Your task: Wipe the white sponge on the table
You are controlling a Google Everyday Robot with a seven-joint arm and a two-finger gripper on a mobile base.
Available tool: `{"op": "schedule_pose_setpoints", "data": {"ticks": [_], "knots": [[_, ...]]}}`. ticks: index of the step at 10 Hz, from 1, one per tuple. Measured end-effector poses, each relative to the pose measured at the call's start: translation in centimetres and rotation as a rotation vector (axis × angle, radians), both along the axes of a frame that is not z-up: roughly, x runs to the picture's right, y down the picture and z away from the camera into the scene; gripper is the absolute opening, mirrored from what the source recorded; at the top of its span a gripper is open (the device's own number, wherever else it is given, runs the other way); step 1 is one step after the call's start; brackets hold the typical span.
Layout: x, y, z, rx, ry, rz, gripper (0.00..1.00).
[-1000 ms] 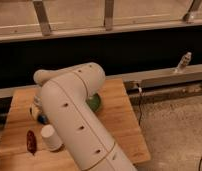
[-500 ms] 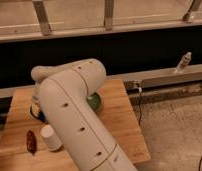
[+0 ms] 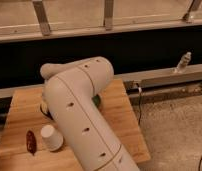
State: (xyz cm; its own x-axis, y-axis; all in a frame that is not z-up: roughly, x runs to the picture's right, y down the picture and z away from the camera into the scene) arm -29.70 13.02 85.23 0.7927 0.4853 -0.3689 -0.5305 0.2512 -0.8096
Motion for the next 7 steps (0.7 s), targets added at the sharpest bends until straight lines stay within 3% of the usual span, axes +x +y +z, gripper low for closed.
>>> {"op": "schedule_pose_setpoints", "data": {"ticks": [4,6,7], "knots": [[1.8,-1.5,1.8,0.005,0.041,0.041,0.00],[0.4,-2.0,2.9,0.001,0.020,0.050,0.00],[-0.3,-2.2,3.0,-0.007,-0.025,0.071,0.00]]}}
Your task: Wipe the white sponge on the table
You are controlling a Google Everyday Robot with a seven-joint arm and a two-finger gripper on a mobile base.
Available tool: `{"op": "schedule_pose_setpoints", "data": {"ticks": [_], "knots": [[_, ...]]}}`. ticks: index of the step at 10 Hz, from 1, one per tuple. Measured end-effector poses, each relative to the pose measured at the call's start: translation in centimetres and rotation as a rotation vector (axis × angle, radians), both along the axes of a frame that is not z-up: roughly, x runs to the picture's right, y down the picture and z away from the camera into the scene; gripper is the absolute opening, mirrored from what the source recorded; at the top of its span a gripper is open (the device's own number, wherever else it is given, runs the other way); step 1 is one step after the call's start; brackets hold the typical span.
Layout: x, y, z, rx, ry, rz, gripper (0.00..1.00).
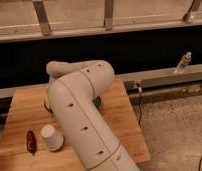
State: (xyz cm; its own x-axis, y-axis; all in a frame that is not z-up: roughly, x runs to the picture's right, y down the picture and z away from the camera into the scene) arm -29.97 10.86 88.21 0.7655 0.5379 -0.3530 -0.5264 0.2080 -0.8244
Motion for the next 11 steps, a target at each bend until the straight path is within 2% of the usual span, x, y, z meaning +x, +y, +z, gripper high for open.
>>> {"op": "schedule_pose_setpoints", "data": {"ticks": [1,2,3,5,7,9,10,11], "knots": [[-0.7,-0.1,-0.3,-0.020,-0.073,0.021,0.00],[-1.7,0.1,-1.3,-0.055,-0.170,0.030,0.00],[-2.8,0.5,-2.4,-0.066,-0.225,0.019,0.00],[-3.9,1.2,-4.0,-0.080,-0.302,-0.002,0.00],[-4.0,1.1,-5.2,-0.089,-0.363,0.005,0.00],[-3.5,0.3,-6.2,-0.136,-0.511,0.070,0.00],[-3.3,-0.2,-6.9,-0.165,-0.604,0.084,0.00],[-3.5,-0.8,-8.1,-0.173,-0.690,0.081,0.00]]}}
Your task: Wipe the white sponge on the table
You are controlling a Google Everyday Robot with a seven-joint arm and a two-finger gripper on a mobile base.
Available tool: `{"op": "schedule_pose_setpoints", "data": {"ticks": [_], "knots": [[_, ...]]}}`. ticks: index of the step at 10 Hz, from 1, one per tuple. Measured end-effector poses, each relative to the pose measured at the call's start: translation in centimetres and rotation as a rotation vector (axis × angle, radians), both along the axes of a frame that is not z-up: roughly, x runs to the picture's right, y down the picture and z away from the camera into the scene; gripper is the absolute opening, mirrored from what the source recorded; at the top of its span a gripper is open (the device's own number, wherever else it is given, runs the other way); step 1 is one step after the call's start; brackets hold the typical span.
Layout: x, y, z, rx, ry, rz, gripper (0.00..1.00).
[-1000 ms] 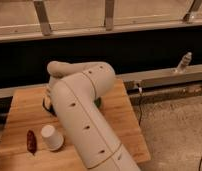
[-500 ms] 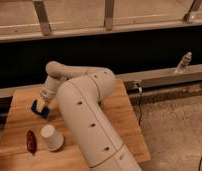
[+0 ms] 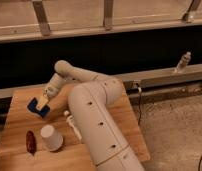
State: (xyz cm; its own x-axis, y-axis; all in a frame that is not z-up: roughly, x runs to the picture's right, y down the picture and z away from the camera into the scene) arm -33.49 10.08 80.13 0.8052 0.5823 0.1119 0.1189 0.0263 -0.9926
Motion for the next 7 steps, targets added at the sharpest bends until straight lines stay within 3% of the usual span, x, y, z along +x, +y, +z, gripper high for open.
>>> {"op": "schedule_pose_setpoints", "data": {"ticks": [1,3,6,7], "knots": [[0.0,-0.5,-1.0,0.015,-0.063,-0.009,0.00],[0.0,-0.5,-1.3,0.041,-0.053,-0.033,0.00],[-0.3,1.6,0.4,0.127,0.106,-0.144,0.00],[0.1,2.7,1.7,0.191,0.188,-0.169,0.00]]}}
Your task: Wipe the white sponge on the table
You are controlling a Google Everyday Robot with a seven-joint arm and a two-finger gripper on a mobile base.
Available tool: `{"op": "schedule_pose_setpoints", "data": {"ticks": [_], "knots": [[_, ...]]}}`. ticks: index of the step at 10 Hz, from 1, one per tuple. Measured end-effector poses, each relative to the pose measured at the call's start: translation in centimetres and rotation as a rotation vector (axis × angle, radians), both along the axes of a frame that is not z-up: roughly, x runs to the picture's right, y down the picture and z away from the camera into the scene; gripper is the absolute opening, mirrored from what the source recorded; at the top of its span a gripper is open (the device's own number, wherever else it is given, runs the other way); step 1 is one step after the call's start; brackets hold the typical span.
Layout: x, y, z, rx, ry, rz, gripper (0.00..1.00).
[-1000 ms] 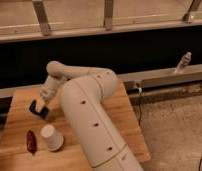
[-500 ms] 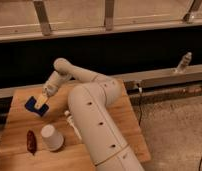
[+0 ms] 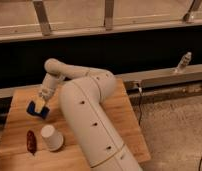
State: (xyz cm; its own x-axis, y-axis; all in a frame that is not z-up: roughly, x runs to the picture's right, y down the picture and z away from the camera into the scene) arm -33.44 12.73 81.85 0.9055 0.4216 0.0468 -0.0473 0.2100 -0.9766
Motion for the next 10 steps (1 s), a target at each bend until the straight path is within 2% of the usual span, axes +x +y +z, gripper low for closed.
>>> {"op": "schedule_pose_setpoints", "data": {"ticks": [1,2,5,7,9,10], "knots": [[0.2,0.5,0.8,0.043,0.048,-0.014,0.00],[0.4,0.8,1.3,0.065,0.089,-0.028,0.00],[0.9,1.2,2.9,0.066,0.172,-0.061,0.00],[1.6,0.9,3.3,0.065,0.223,-0.081,0.00],[3.7,0.5,3.4,0.067,0.296,-0.089,0.00],[5.7,-0.4,3.8,0.070,0.346,-0.074,0.00]]}}
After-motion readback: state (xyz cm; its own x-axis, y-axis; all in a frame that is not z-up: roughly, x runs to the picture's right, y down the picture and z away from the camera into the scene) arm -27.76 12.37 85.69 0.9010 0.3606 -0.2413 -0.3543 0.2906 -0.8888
